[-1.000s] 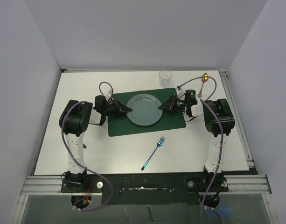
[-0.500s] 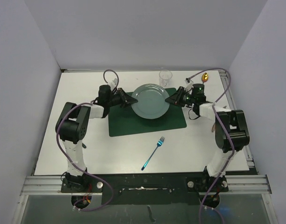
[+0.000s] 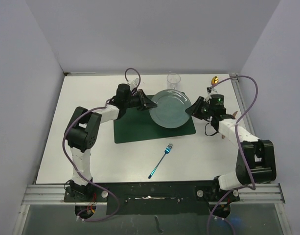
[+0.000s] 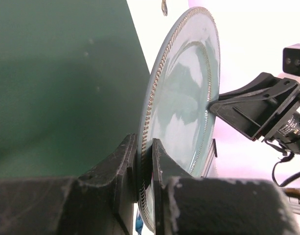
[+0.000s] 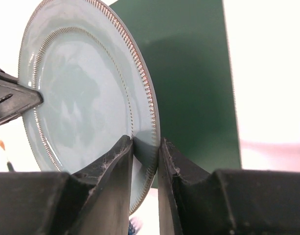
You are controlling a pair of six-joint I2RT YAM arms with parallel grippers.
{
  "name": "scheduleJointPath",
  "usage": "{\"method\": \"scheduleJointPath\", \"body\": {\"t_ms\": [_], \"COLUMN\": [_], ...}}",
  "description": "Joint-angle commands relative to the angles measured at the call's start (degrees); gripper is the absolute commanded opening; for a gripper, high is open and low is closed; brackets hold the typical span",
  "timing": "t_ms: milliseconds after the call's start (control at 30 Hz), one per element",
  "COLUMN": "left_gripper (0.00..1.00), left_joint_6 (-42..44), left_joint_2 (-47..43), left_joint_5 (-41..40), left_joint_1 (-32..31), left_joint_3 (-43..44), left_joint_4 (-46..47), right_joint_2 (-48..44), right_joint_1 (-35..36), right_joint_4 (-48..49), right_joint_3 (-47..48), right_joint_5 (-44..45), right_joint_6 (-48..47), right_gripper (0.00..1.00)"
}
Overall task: Set the dinner table for one person
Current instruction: Pick up the plate from the napkin, then place the plate at the center of the board.
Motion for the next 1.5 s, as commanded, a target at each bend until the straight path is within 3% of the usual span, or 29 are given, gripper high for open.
{"method": "scheduleJointPath", "body": {"t_ms": [0, 400, 667, 1100, 1467], "left_gripper": [0.00, 0.00, 0.00, 0.00, 0.00], "left_joint_6": [1.6, 3.3, 1.4, 0.0, -4.4], "left_joint_2": [2.0, 10.4, 14.9, 18.6, 23.0], "left_joint_5": [5.1, 10.5, 12.4, 14.6, 16.7], "left_joint_1": [-10.9, -17.5, -18.7, -18.8, -18.7], "left_joint_3": [8.4, 19.3, 20.7, 20.6, 22.9], "left_joint_4": [2.0, -1.7, 0.8, 3.4, 8.1], "right_joint_2": [-8.0, -16.9, -21.6, -14.4, -11.0], "right_joint_1": [5.5, 5.5, 5.6, 5.7, 5.7], "right_joint_4": [-2.0, -8.0, -3.5, 3.5, 2.9], "right_joint_3": [0.1, -8.3, -17.4, -20.5, -19.0], "right_joint_5": [-7.7, -2.4, -1.7, -4.5, -3.4], "right_joint_6": [-3.2, -1.9, 0.3, -0.3, -1.7], "right_gripper": [0.00, 0.00, 0.00, 0.00, 0.00]}}
